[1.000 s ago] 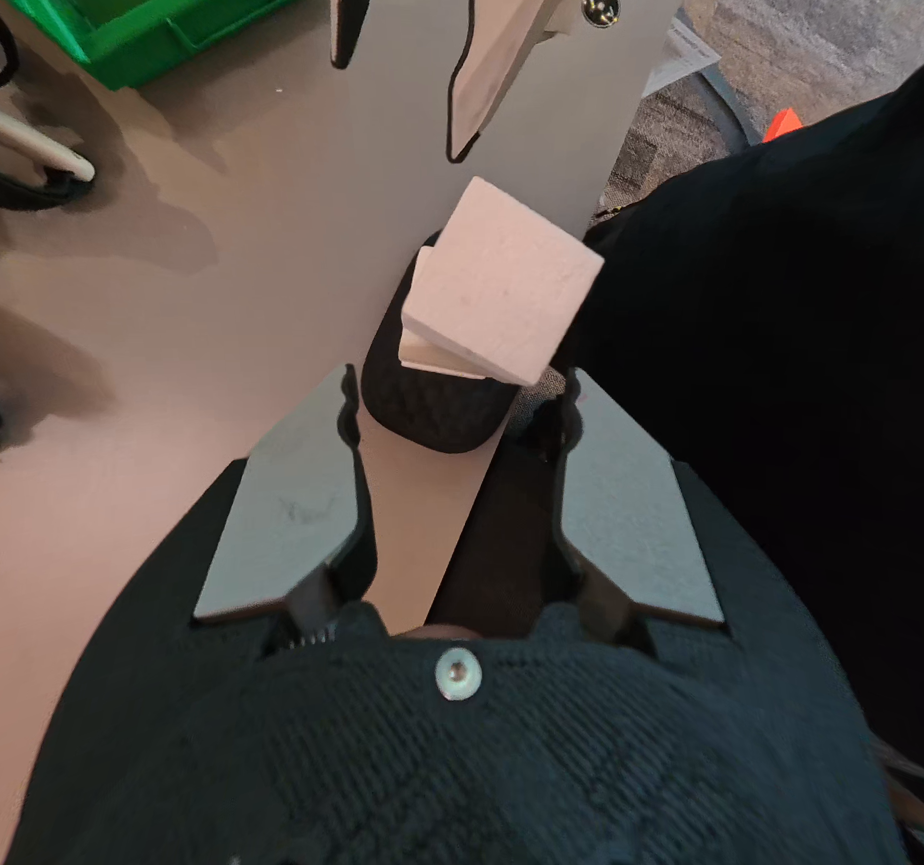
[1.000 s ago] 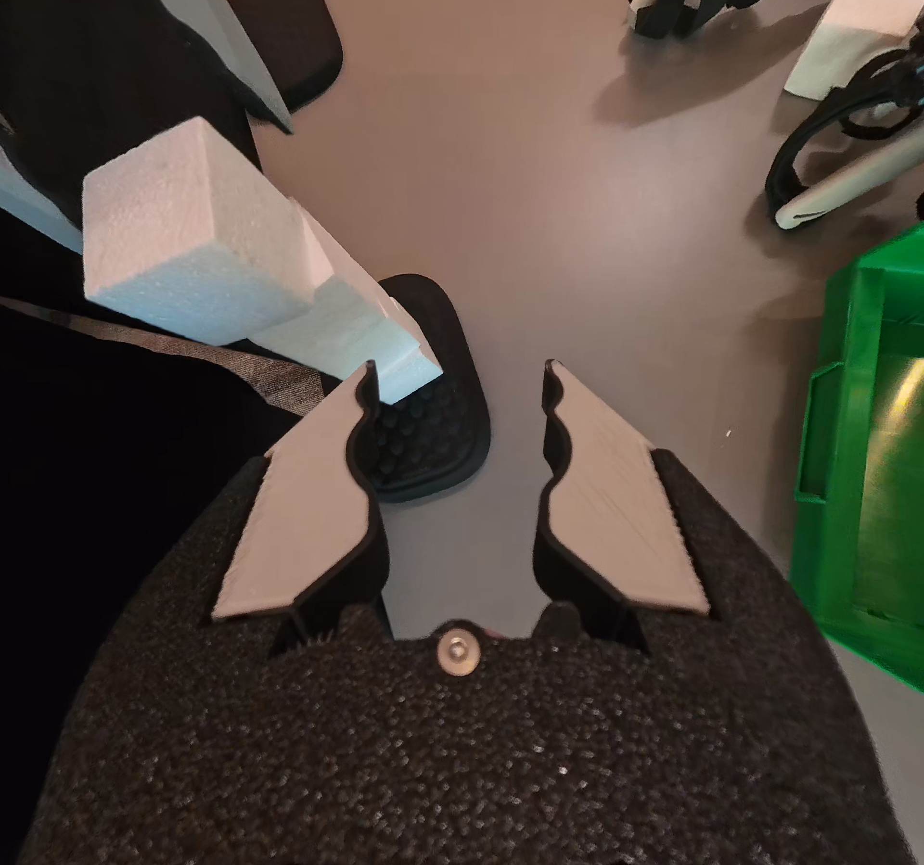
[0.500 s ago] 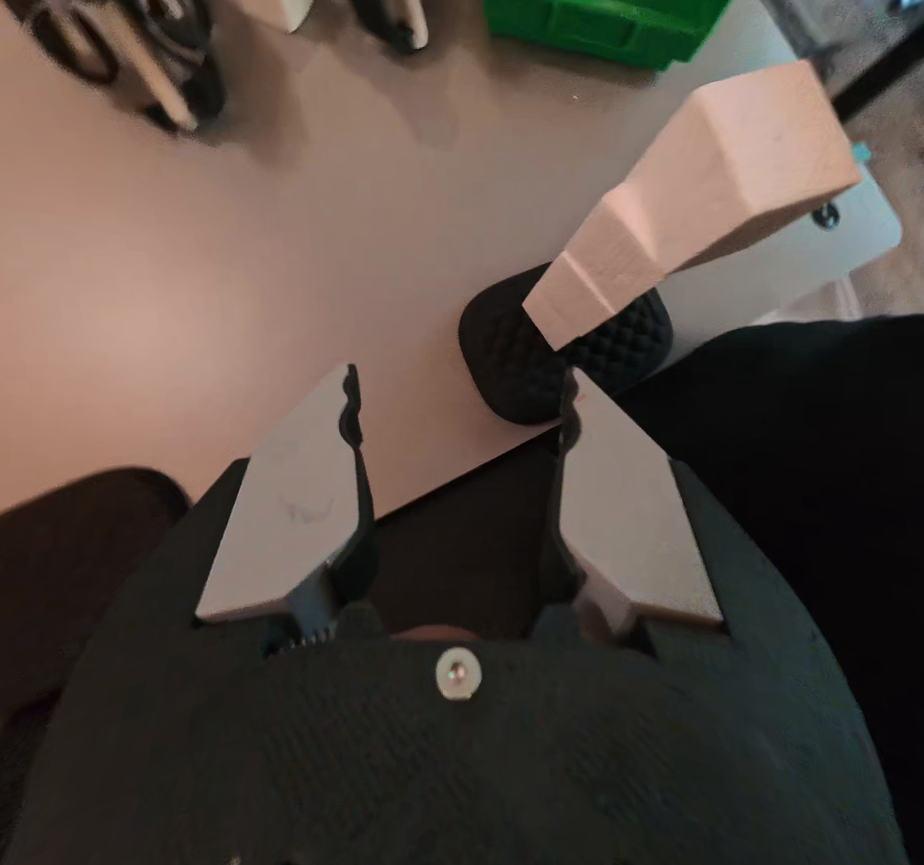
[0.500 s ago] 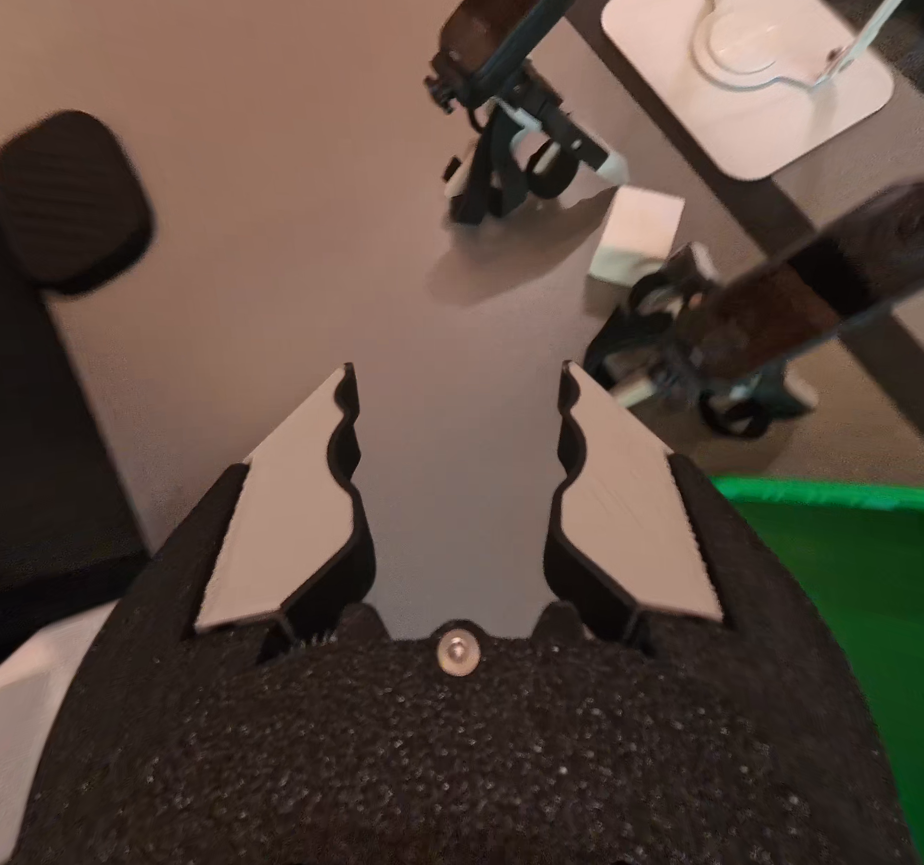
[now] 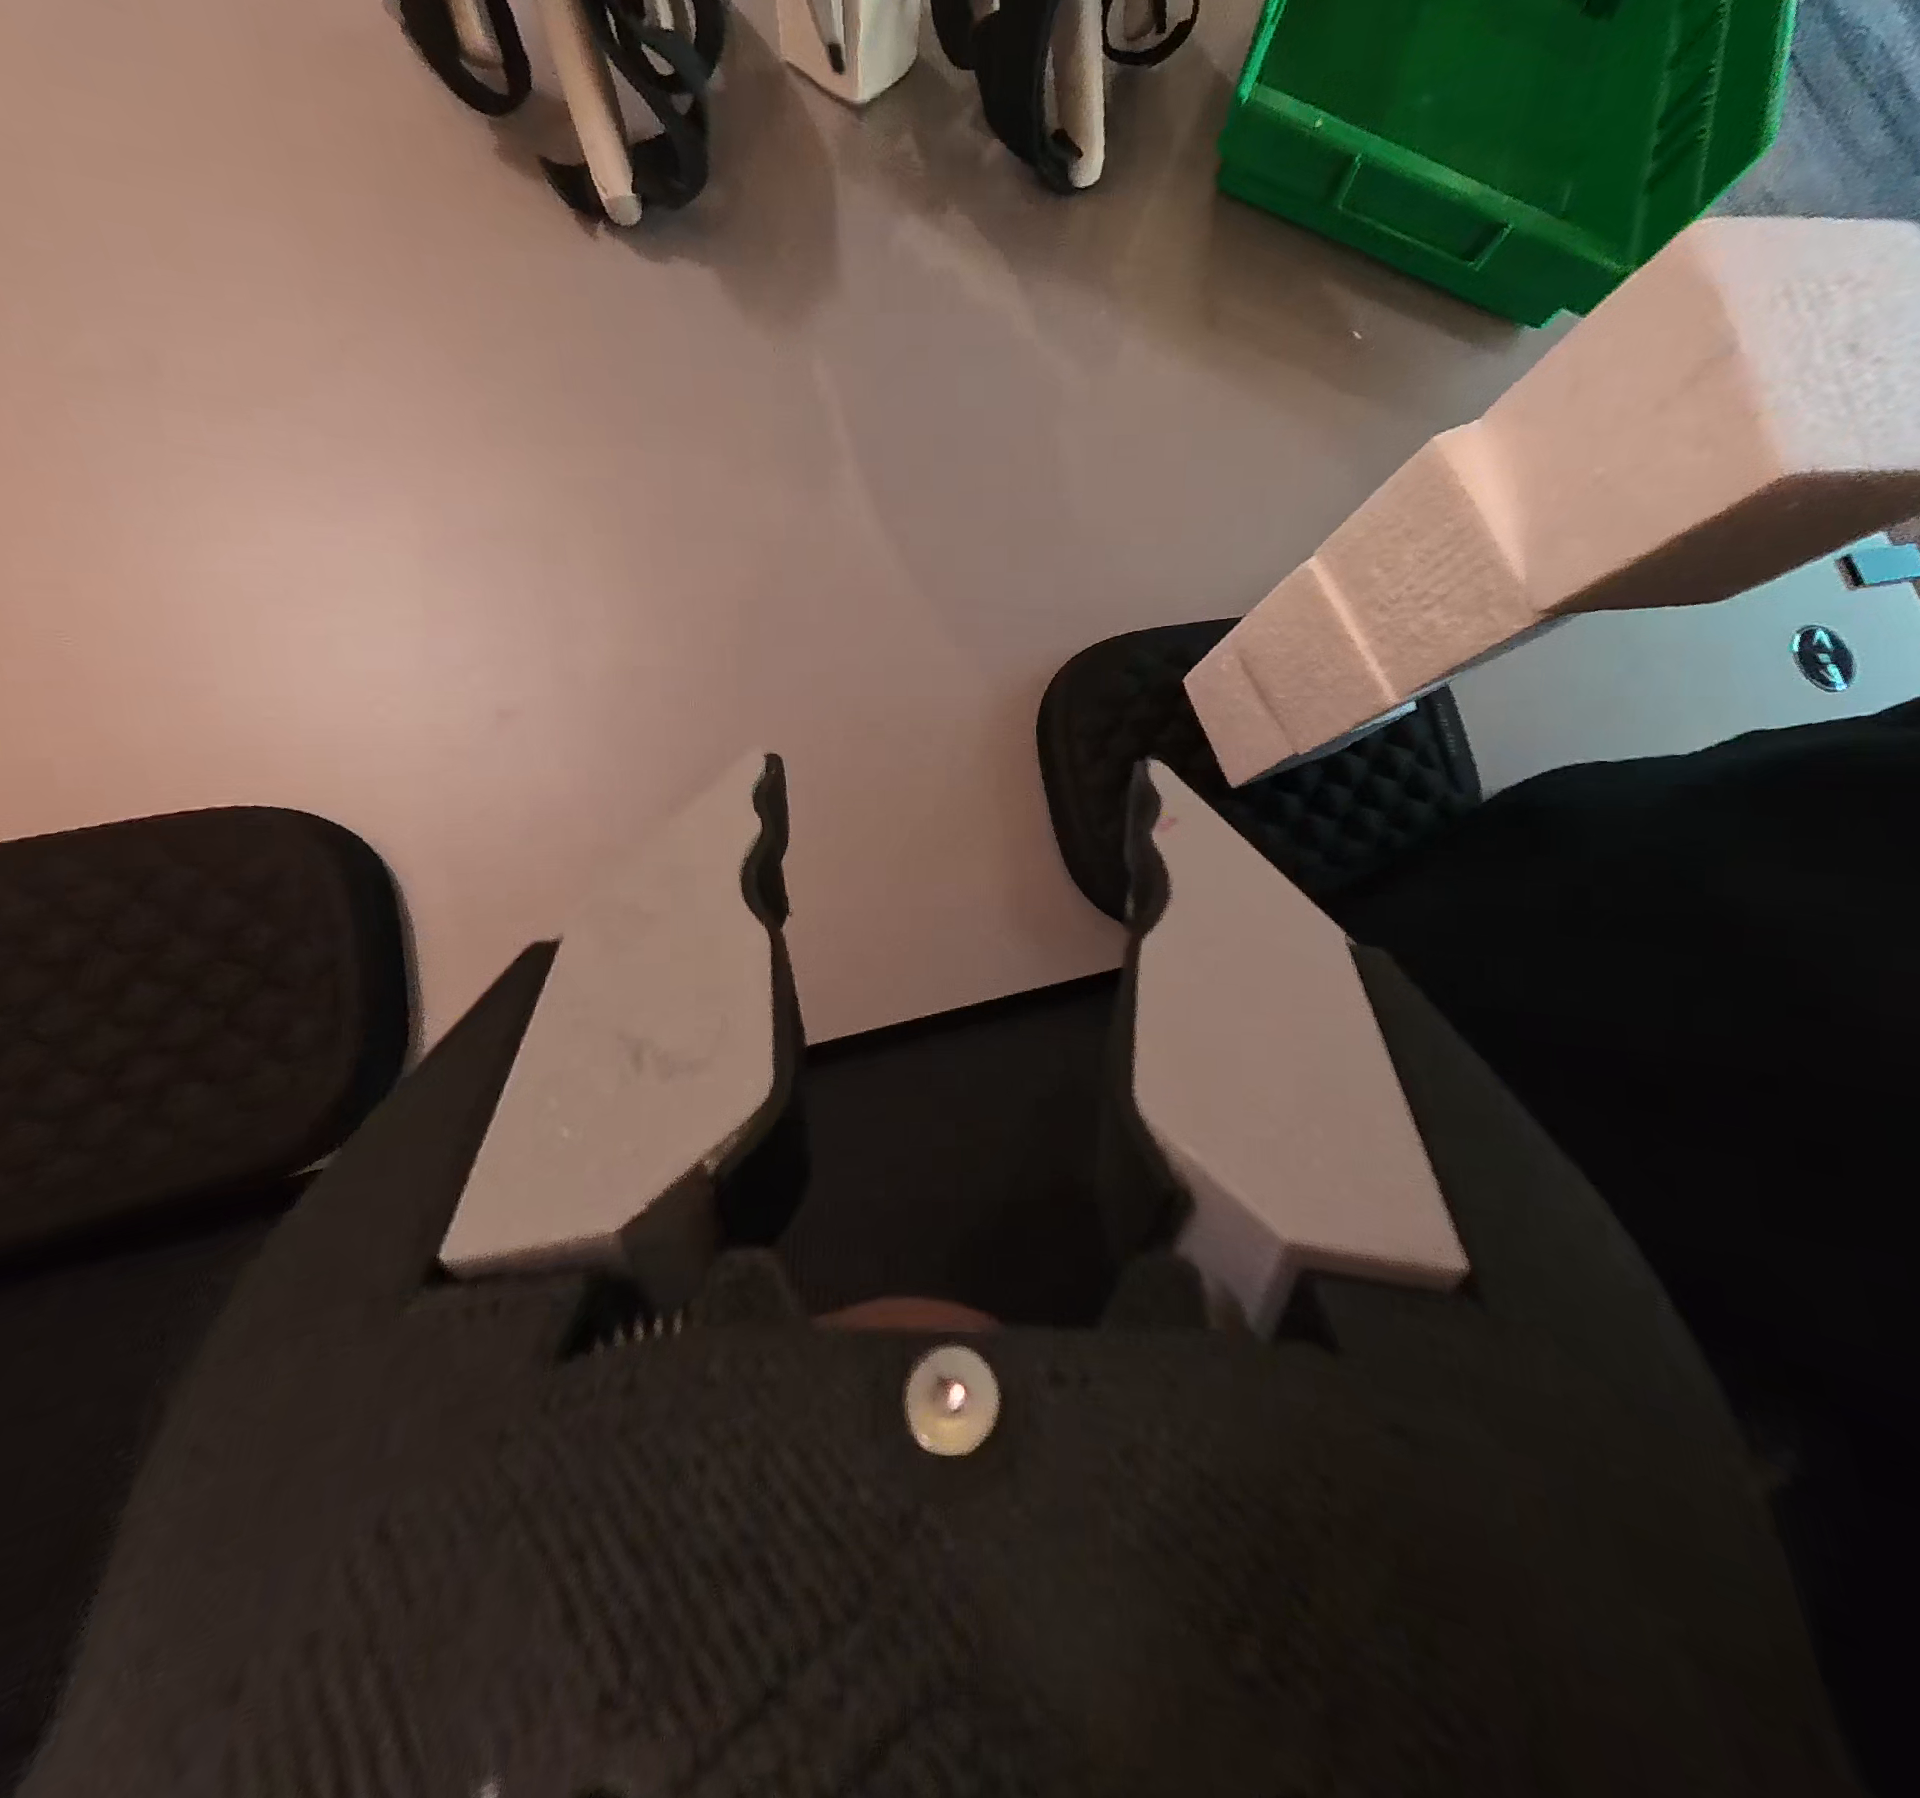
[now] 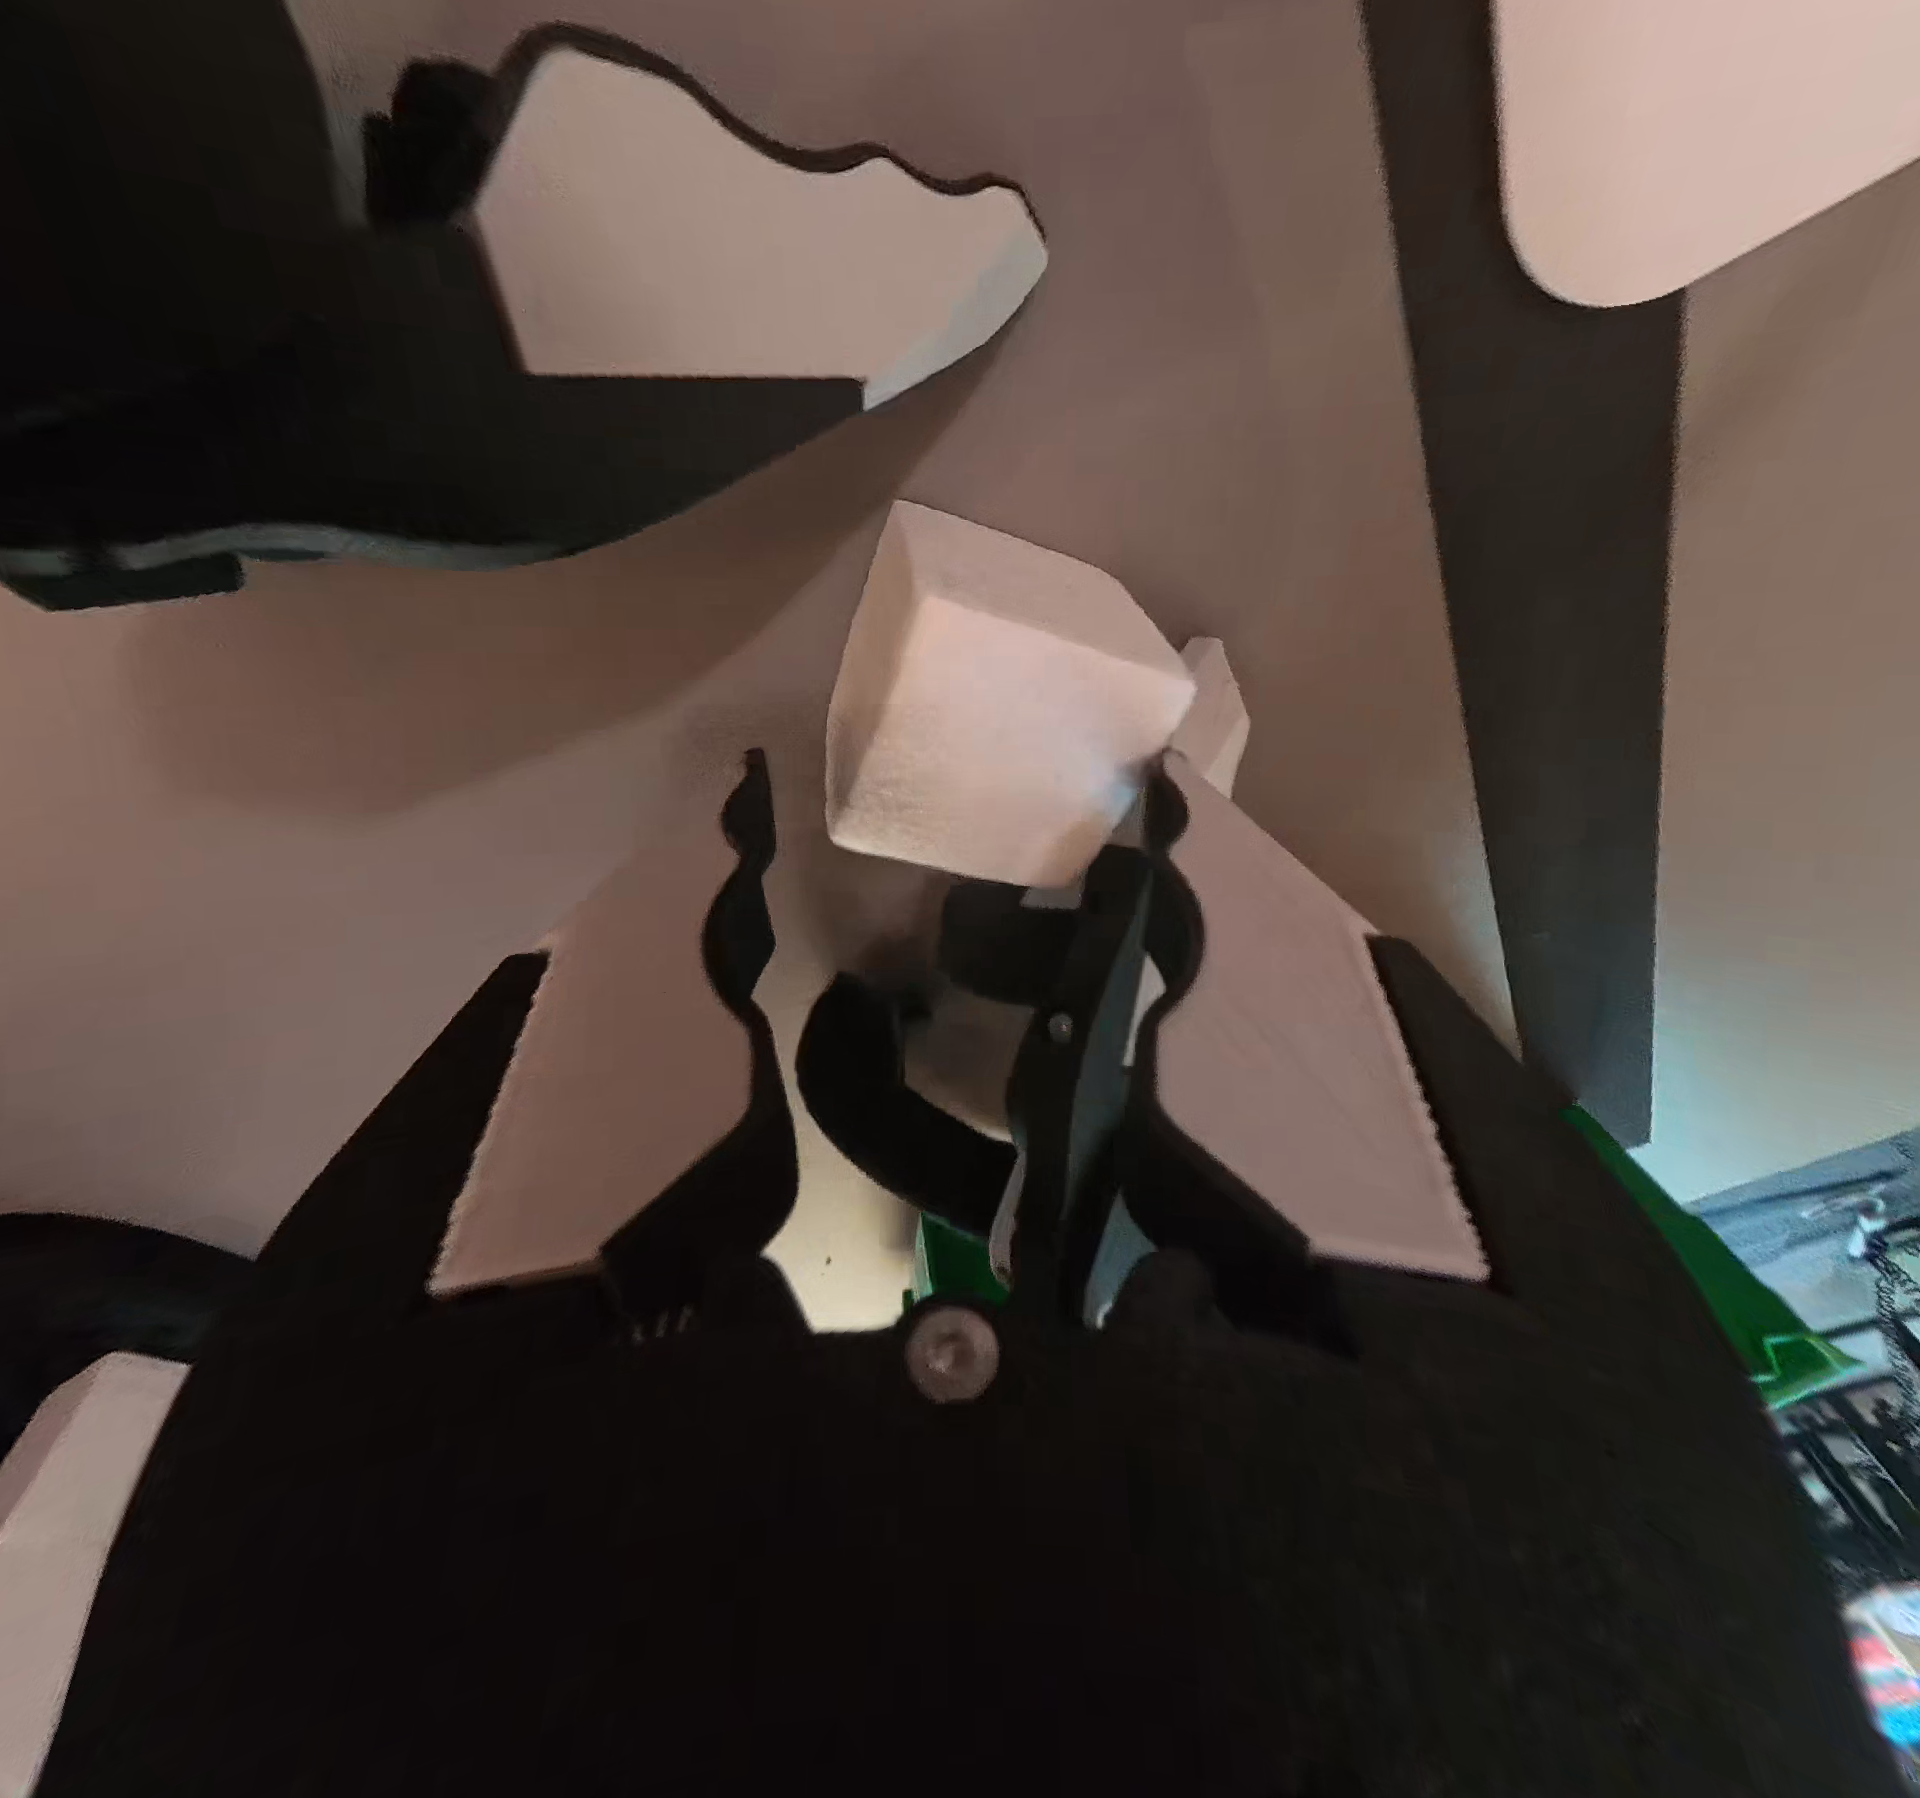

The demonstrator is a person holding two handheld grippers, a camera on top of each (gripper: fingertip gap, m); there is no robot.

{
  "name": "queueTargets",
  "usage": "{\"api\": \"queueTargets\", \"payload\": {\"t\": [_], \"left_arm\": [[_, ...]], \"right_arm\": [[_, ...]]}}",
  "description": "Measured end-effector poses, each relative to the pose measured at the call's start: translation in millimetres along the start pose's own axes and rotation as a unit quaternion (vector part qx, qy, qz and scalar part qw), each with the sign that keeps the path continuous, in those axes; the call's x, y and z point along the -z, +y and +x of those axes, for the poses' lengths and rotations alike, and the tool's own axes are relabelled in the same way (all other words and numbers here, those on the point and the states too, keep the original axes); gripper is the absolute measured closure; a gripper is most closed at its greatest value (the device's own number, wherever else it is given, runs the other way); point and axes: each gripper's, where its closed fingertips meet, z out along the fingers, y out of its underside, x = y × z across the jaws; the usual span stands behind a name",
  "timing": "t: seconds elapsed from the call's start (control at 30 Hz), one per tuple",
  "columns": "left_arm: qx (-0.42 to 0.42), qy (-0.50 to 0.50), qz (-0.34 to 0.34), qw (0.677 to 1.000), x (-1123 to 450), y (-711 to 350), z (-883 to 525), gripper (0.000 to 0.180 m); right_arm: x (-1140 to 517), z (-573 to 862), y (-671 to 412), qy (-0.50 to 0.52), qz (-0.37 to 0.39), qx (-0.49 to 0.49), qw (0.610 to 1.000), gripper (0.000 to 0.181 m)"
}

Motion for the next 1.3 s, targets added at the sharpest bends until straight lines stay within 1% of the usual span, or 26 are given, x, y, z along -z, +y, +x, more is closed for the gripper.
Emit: {"api": "queueTargets", "payload": {"t": [0.03,0.07,0.1,0.2,0.23,0.3,0.4,0.5,0.57,0.63,0.7,0.83,0.9,0.97,1.0,1.03,1.07,1.1,1.17,1.3], "left_arm": [[0.001,0.003,0.000,1.000,-0.3,-0.6,0.2,0.117],[0.002,0.007,-0.003,1.000,-1.3,-0.8,0.6,0.117],[0.004,0.012,-0.008,1.000,-2.8,-0.4,1.0,0.116],[0.001,0.026,-0.017,1.000,-6.7,1.2,3.8,0.116],[-0.004,0.030,-0.018,0.999,-7.7,2.0,5.2,0.116],[-0.013,0.038,-0.024,0.999,-9.3,3.6,8.2,0.117],[-0.024,0.048,-0.022,0.998,-9.5,2.7,11.8,0.117],[-0.027,0.058,-0.022,0.998,-9.2,3.5,14.4,0.117],[-0.027,0.065,-0.021,0.997,-8.7,3.8,15.8,0.117],[-0.027,0.071,-0.020,0.997,-8.3,3.3,17.0,0.117],[-0.029,0.075,-0.022,0.996,-8.6,3.3,18.2,0.116],[-0.039,0.079,-0.030,0.996,-9.1,5.6,20.9,0.115],[-0.043,0.080,-0.033,0.995,-9.3,7.4,22.0,0.115],[-0.045,0.081,-0.035,0.995,-9.6,8.5,22.4,0.115],[-0.044,0.083,-0.036,0.995,-9.7,8.7,22.9,0.115],[-0.045,0.085,-0.036,0.995,-9.7,8.3,23.3,0.115],[-0.046,0.086,-0.036,0.995,-9.7,7.9,23.5,0.115],[-0.047,0.088,-0.036,0.994,-9.8,7.8,24.0,0.115],[-0.048,0.090,-0.039,0.994,-9.9,8.7,24.8,0.115],[-0.052,0.096,-0.042,0.993,-10.6,10.5,26.9,0.115]], "right_arm": [[-2.2,0.0,0.1,0.003,0.001,0.001,1.000,0.107],[-1.5,-1.9,0.9,0.000,0.002,0.006,1.000,0.110],[1.6,-6.6,2.3,-0.006,0.007,0.017,1.000,0.119],[14.4,-25.5,14.2,-0.015,0.035,0.054,0.998,0.119],[17.6,-40.6,24.0,-0.033,0.038,0.076,0.996,0.119],[23.4,-71.4,51.6,-0.055,0.037,0.133,0.989,0.119],[25.5,-104.0,102.0,-0.045,0.035,0.201,0.978,0.119],[18.1,-125.0,152.8,-0.037,0.021,0.242,0.969,0.119],[16.1,-134.1,172.4,-0.031,0.036,0.262,0.964,0.119],[14.6,-140.0,182.8,-0.031,0.054,0.260,0.964,0.118],[12.8,-144.6,186.6,-0.041,0.075,0.249,0.965,0.113],[9.5,-150.7,188.7,-0.082,0.109,0.193,0.972,0.105],[4.7,-146.4,188.7,-0.085,0.120,0.171,0.974,0.103],[0.4,-150.8,186.0,-0.119,0.140,0.161,0.970,0.102],[-1.7,-152.7,184.1,-0.134,0.149,0.156,0.967,0.103],[-3.5,-154.3,184.1,-0.147,0.152,0.155,0.965,0.107],[-4.5,-155.7,185.5,-0.156,0.152,0.156,0.963,0.122],[-4.1,-156.7,187.7,-0.162,0.151,0.156,0.963,0.126],[4.3,-158.4,193.5,-0.169,0.153,0.149,0.962,0.126],[59.7,-160.9,207.6,-0.164,0.194,0.141,0.957,0.126]]}}
